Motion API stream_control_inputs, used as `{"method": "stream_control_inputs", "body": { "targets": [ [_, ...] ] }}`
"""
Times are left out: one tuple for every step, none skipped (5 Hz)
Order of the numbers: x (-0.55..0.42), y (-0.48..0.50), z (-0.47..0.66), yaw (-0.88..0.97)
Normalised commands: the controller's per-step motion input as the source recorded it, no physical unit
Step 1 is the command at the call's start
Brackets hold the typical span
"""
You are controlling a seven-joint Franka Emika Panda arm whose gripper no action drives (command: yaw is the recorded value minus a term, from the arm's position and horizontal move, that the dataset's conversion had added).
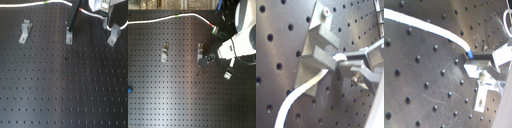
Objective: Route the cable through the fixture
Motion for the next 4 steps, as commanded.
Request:
{"method": "stream_control_inputs", "body": {
  "targets": [
    [0.319,-0.349,-0.72,-0.07],
    [0.367,-0.347,-0.63,-0.03],
    [0.338,-0.343,-0.42,0.0],
    [0.299,-0.323,-0.18,0.04]
  ]
}}
